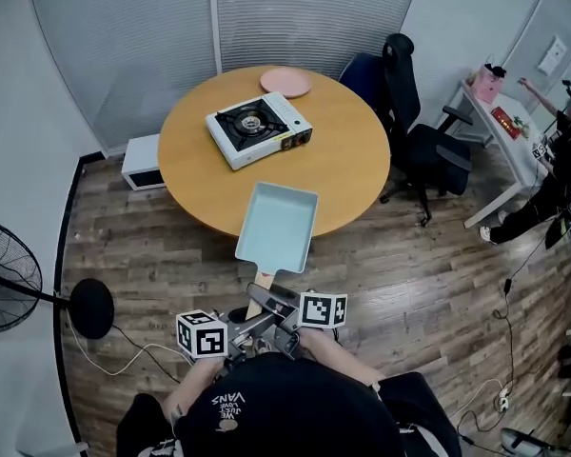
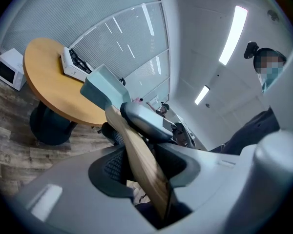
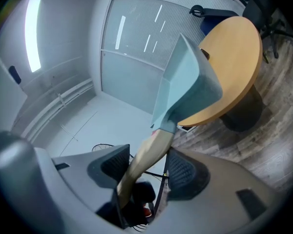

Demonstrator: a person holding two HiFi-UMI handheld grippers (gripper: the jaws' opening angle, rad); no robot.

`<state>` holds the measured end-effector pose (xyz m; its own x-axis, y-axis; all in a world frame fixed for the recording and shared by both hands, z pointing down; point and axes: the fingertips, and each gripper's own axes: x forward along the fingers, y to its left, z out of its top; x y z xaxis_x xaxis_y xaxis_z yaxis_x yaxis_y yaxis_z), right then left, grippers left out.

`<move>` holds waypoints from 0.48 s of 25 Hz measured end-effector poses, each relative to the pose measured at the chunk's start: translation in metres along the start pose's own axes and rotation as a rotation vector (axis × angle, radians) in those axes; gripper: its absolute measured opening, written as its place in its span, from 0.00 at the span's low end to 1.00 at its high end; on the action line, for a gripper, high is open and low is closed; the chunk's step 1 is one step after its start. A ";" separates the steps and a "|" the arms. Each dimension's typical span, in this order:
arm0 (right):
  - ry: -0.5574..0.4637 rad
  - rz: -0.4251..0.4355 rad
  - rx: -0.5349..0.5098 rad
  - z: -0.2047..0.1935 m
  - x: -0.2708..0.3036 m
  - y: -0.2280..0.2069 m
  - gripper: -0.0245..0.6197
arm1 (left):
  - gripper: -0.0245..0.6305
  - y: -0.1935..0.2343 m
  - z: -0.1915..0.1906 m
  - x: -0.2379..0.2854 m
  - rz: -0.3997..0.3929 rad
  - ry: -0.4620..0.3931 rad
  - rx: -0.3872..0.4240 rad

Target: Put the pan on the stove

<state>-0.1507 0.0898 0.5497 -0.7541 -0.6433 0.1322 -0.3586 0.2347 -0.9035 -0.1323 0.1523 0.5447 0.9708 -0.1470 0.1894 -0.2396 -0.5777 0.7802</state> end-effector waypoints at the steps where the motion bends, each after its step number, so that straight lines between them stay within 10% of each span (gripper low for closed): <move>1: -0.009 -0.006 0.004 0.002 0.001 -0.002 0.37 | 0.28 0.002 0.002 0.001 -0.005 0.008 0.001; 12: 0.010 0.008 0.007 0.045 -0.005 -0.024 0.37 | 0.28 0.013 0.028 0.042 0.016 -0.006 0.003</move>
<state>-0.1137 0.0541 0.5525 -0.7622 -0.6344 0.1287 -0.3483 0.2344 -0.9076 -0.0948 0.1163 0.5464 0.9669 -0.1608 0.1979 -0.2548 -0.5779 0.7753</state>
